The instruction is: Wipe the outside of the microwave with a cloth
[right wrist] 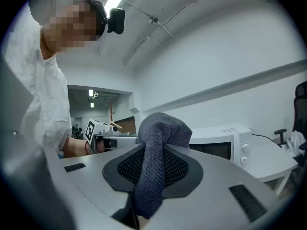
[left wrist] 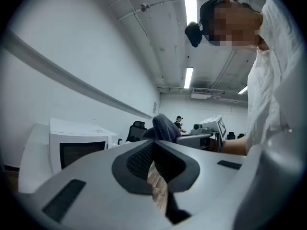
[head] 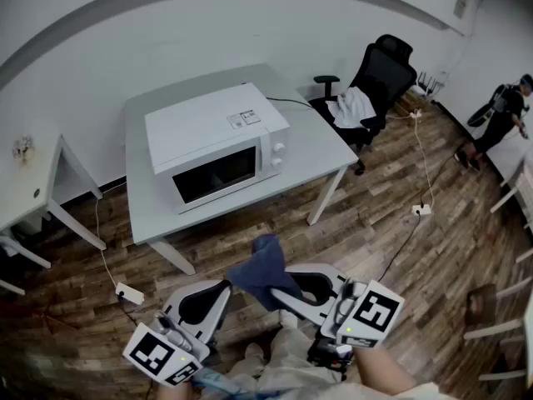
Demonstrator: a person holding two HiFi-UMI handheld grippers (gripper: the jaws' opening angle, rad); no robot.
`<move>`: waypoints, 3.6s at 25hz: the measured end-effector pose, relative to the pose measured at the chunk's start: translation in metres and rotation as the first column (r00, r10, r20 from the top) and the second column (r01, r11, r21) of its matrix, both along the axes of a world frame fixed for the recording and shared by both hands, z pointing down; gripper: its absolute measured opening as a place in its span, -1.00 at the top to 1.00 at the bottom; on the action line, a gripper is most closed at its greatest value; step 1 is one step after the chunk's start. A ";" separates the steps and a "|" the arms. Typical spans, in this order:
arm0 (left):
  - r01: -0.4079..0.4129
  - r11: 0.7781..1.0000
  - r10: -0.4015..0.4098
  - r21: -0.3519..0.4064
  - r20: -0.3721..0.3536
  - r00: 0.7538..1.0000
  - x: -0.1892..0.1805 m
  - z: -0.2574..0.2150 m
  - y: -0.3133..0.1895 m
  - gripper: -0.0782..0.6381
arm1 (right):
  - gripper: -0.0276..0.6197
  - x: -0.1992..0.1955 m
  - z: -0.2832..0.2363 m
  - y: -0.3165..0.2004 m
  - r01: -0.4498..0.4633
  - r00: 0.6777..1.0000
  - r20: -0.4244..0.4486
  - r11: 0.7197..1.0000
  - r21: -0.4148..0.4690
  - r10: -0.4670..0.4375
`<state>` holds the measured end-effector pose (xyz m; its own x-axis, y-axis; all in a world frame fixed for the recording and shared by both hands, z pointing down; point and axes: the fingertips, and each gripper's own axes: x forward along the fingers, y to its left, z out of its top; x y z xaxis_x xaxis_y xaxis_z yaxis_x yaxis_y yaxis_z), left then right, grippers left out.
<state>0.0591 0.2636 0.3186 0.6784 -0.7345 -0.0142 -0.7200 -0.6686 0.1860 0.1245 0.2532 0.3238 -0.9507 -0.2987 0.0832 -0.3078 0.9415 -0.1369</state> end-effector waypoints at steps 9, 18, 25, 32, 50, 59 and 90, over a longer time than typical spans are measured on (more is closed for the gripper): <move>-0.011 1.000 0.011 -0.012 -0.014 1.000 -0.004 0.002 -0.004 0.78 | 0.61 -0.015 0.006 -0.001 0.017 1.000 -0.020 1.000 -0.004 -0.017; 0.018 1.000 -0.018 -0.018 -0.021 1.000 -0.014 0.002 -0.017 0.78 | 0.61 -0.018 0.000 -0.018 0.010 1.000 -0.013 1.000 -0.015 -0.010; 0.021 1.000 -0.021 -0.009 -0.027 0.999 -0.008 -0.002 -0.029 0.78 | 0.61 -0.014 -0.002 -0.030 0.007 1.000 -0.009 1.000 -0.028 -0.007; 0.058 0.998 -0.058 -0.004 -0.019 0.998 -0.001 -0.009 -0.051 0.78 | 0.61 -0.001 -0.008 -0.055 0.020 1.000 0.006 0.999 -0.035 -0.020; 0.152 0.988 -0.153 0.029 0.034 0.988 0.058 -0.030 -0.125 0.78 | 0.61 0.045 -0.028 -0.135 0.134 0.990 -0.029 0.990 -0.032 -0.135; 0.231 0.973 -0.231 0.019 0.021 0.973 0.049 -0.020 -0.146 0.78 | 0.61 0.042 -0.017 -0.169 0.173 0.982 -0.066 0.981 -0.085 -0.179; 0.208 0.977 -0.207 0.051 -0.034 0.978 -0.073 -0.034 -0.292 0.78 | 0.61 -0.064 0.000 -0.353 -0.053 0.973 -0.230 0.984 -0.172 0.013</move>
